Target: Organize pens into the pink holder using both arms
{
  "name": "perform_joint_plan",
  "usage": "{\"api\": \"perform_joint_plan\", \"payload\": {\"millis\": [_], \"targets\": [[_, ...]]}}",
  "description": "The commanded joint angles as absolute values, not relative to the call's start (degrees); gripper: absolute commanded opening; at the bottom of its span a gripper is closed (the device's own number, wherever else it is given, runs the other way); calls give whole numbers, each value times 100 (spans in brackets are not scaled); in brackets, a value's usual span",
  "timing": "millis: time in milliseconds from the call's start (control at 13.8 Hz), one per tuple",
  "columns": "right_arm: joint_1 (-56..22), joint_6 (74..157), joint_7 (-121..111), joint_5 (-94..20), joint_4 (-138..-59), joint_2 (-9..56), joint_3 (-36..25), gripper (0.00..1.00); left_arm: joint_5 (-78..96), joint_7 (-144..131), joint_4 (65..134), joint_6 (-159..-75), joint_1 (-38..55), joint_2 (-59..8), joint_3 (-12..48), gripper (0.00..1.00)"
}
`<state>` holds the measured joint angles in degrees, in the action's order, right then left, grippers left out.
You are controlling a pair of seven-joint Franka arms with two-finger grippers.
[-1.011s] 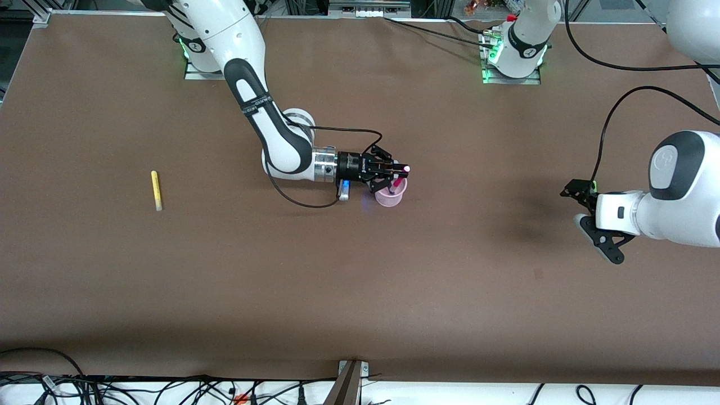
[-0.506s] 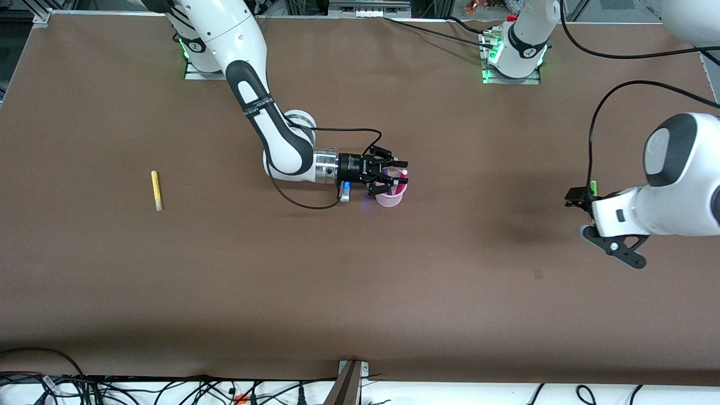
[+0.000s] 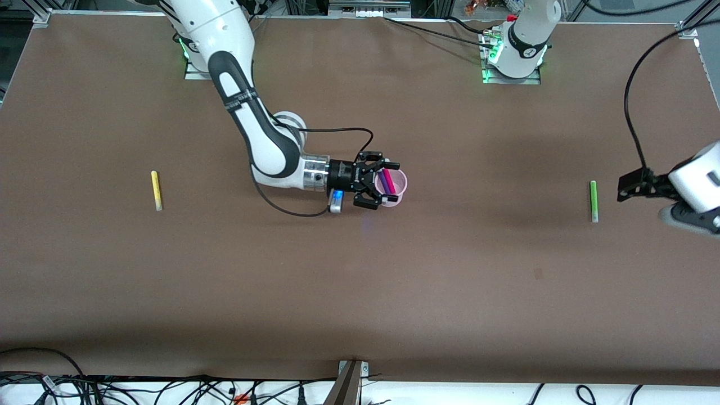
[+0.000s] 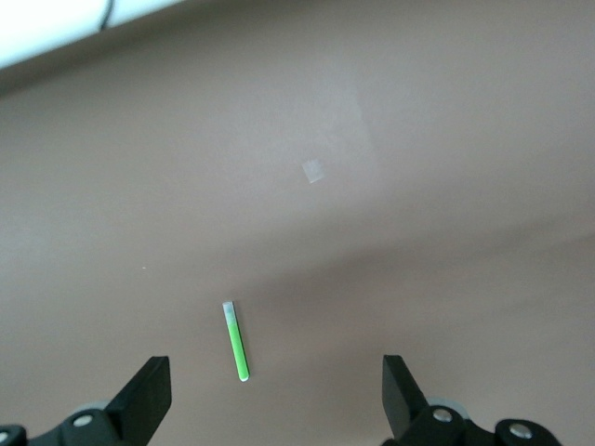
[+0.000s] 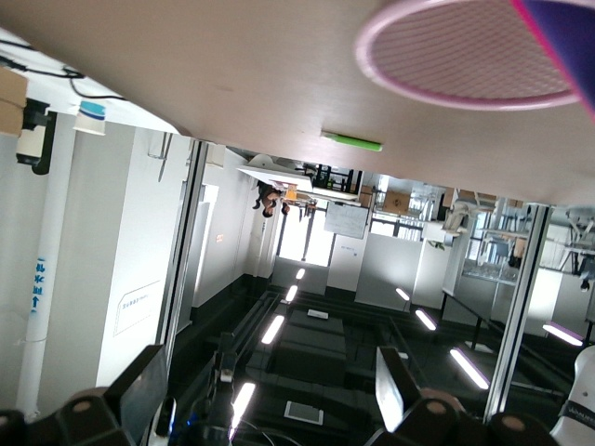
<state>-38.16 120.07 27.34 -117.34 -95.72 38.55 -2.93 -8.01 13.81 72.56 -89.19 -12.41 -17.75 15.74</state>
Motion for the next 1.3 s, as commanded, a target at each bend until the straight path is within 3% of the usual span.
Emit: {"api": "perform_joint_plan", "payload": {"millis": [0,217,578,1011,1228], "targets": [[-3788,12006,2892,-10728,-9668,3438,-640,99,-161,1292,8600,-9437,38,-575,-97,100],[-3788,11508,2883,-9417,-9642,3182,-1202,99,-97,1327,9228,-9949,229,-132,-343,100],[-3788,9793,2717,-7326,-9431,2902,-2433,99,-97,1301,9123,-9545,141,-158,-193,100],[-3797,9703,2470,-3662,-9466,1883,-2566,100,-88,1283,9123,-9501,141,-149,-211,100],[-3797,9686,2286,-2369,-9483,1285,-2558,100,-97,1117,9123,-9440,141,-141,-202,100]]}}
